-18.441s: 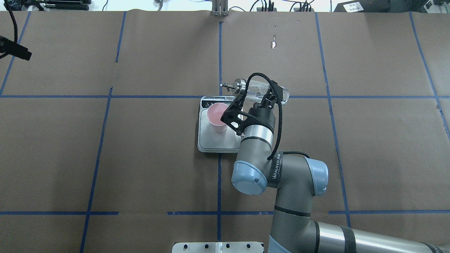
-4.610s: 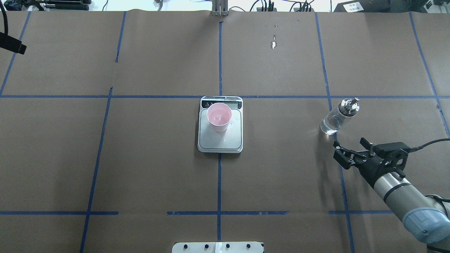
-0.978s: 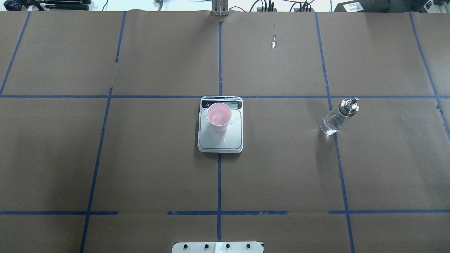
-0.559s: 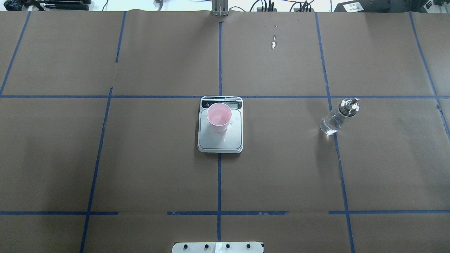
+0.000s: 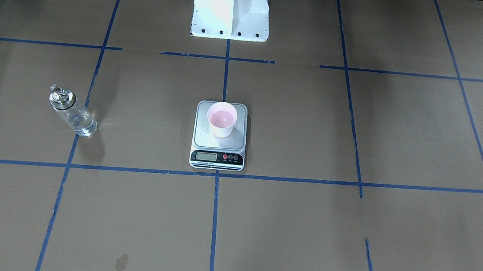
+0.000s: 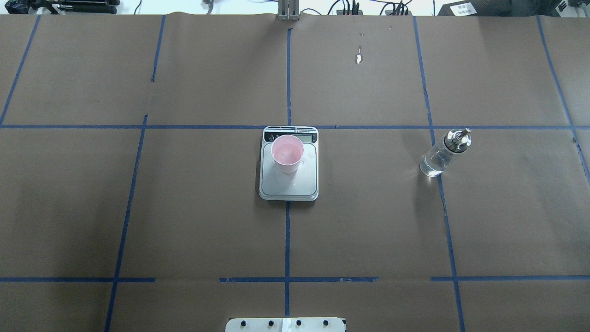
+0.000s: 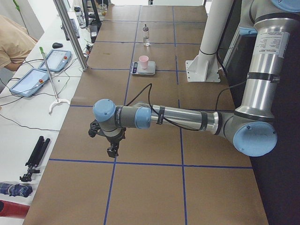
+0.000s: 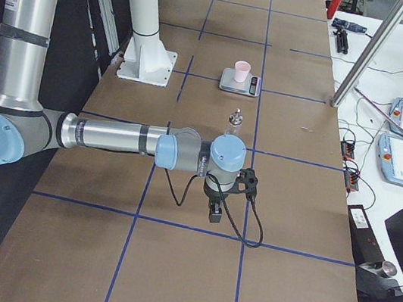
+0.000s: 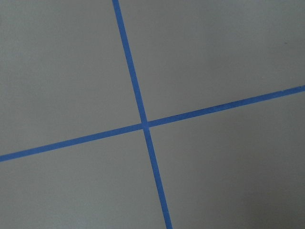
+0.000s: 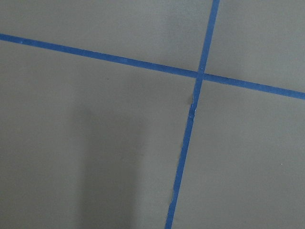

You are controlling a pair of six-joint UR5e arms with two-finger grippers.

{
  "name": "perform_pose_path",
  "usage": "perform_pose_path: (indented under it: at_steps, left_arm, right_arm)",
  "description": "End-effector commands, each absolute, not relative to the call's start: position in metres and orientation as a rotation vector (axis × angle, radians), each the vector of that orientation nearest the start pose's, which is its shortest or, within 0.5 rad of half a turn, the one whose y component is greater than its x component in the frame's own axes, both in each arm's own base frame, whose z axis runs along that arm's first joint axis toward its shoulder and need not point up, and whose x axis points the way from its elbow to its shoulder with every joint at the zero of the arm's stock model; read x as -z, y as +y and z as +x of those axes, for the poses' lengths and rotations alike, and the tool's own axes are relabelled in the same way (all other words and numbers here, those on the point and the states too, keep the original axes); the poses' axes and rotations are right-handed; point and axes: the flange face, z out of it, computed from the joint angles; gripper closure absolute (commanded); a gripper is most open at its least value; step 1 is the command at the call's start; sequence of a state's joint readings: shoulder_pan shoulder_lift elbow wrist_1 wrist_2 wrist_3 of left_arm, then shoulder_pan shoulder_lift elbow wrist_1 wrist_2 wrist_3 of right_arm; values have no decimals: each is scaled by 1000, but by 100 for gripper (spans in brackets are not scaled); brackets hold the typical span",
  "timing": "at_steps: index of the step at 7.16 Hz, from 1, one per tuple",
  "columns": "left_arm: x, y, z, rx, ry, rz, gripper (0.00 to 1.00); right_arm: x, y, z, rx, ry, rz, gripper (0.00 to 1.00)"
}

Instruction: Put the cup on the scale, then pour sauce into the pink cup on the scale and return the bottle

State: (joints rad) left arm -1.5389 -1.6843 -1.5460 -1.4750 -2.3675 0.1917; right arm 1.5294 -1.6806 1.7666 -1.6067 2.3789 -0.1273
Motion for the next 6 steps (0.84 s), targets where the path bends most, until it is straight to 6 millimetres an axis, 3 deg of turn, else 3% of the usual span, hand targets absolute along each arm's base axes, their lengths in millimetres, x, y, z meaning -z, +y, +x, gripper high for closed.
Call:
perform_pose_path:
  at_steps: [1, 3, 4, 6]
  left_arm:
    - [-629, -536, -45, -199, 798, 42, 0]
    - [-629, -536, -44, -196, 797, 38, 0]
    - [-629, -536, -44, -193, 798, 36, 0]
    - [-631, -536, -43, -194, 806, 34, 0]
  right_arm:
    - [-624, -447, 42, 170, -814, 62, 0]
    - [-620, -447, 40, 163, -846, 49, 0]
    - [-616, -448, 30, 173, -847, 7, 0]
    - [-598, -447, 49, 124, -836, -18, 0]
